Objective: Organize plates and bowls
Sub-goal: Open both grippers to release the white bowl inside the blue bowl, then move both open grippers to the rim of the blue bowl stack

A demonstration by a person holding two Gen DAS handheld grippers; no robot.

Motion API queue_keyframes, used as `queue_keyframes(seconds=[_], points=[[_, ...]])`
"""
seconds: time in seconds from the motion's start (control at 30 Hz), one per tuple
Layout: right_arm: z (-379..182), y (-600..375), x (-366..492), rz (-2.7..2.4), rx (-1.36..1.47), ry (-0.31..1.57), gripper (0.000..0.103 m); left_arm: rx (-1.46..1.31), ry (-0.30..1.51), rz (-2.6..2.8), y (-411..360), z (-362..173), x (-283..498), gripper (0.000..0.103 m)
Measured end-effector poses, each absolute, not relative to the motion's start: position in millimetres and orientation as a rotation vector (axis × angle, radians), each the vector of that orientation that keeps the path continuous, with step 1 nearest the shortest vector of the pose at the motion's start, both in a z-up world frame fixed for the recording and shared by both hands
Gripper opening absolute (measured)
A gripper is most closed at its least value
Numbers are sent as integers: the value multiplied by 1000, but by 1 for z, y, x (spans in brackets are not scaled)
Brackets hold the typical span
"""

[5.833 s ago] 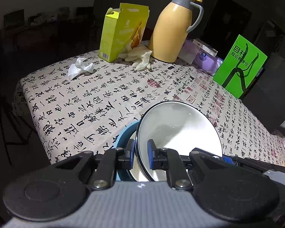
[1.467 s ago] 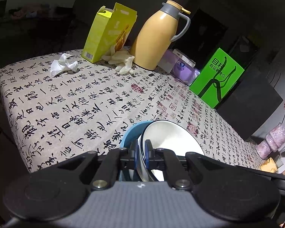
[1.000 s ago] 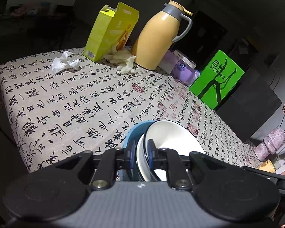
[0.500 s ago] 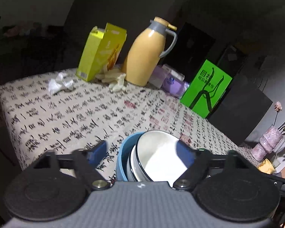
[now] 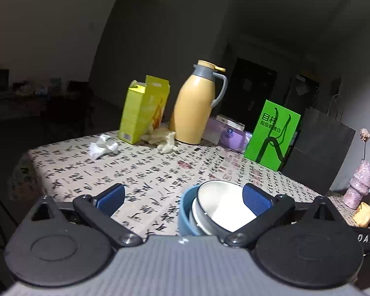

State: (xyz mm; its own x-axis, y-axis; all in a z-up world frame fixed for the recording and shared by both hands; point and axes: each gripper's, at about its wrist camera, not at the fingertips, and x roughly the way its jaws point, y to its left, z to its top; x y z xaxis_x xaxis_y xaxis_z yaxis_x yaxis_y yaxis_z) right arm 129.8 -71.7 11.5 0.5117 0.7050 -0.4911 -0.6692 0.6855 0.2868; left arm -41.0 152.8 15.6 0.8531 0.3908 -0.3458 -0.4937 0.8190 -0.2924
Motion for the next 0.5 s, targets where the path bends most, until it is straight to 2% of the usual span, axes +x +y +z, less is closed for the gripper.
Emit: queue_keyframes(seconds=[0.5], points=[[11, -72, 78, 817, -79, 474, 103, -327, 256, 556, 141, 1, -88, 103]])
